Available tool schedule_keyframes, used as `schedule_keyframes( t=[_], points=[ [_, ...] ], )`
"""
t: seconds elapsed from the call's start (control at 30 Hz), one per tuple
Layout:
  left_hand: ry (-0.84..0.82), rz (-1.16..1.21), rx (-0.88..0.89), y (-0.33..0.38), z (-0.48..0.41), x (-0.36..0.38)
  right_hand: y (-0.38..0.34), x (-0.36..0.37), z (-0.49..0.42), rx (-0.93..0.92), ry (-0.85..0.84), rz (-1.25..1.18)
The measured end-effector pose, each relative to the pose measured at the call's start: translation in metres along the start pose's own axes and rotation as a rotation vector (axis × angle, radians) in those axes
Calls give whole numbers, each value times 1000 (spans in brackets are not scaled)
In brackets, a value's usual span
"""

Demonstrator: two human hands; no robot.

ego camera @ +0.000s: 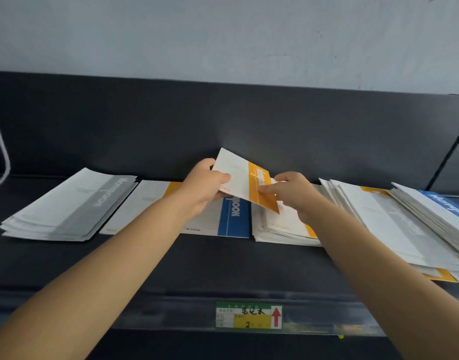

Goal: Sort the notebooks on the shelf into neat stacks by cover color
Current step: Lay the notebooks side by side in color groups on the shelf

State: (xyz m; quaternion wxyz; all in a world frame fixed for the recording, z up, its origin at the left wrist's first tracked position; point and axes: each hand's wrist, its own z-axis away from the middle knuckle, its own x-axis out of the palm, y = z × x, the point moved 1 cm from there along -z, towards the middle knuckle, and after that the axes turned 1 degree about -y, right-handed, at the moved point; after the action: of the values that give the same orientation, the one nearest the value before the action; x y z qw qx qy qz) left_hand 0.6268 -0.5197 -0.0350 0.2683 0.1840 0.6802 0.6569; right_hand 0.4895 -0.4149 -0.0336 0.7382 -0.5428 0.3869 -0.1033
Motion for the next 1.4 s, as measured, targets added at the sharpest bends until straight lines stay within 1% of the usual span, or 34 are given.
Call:
schedule_keyframes(
  t=[0.07,0.13,0.23,0.33,0.4,0.5,0.57,0.67,0.77,0.87,1.0,1.1,1.23,1.33,1.4],
  points=[
    [37,-13,22,-3,7,-32,-13,23,0,-31,-31,-106],
    [70,-62,27,-7,15,-68,-28,50,4,-88,-69,-150],
    [113,-204,-9,-16,22,-124,-43,95,6,-155,-120,-102],
    [116,-394,-16,-27,27,-164,-46,137,4,-159,-143,6],
    [108,-520,7,-35,27,-178,-43,158,2,-182,-123,74],
    [99,-638,54,-50,22,-187,-38,176,3,-212,-70,168],
    [105,-711,56,-63,18,-190,-34,182,3,-222,-55,249],
    [113,-881,69,-76,15,-190,-30,183,1,-245,-56,323],
    [98,-904,84,-77,16,-188,-29,177,0,-288,-69,366],
    [91,-954,141,-70,14,-180,-28,154,2,-327,38,342],
    [33,-891,207,-56,7,-139,-26,104,4,-305,187,405],
    [-72,-813,218,-47,3,-88,-14,63,2,-195,290,551],
    [-173,-697,224,-38,-1,-20,22,12,-1,3,351,809],
    [-240,-662,186,-37,-6,21,48,-13,-1,96,387,831],
    [-233,-670,168,-40,-9,40,57,-18,-3,130,390,822]
  ],
)
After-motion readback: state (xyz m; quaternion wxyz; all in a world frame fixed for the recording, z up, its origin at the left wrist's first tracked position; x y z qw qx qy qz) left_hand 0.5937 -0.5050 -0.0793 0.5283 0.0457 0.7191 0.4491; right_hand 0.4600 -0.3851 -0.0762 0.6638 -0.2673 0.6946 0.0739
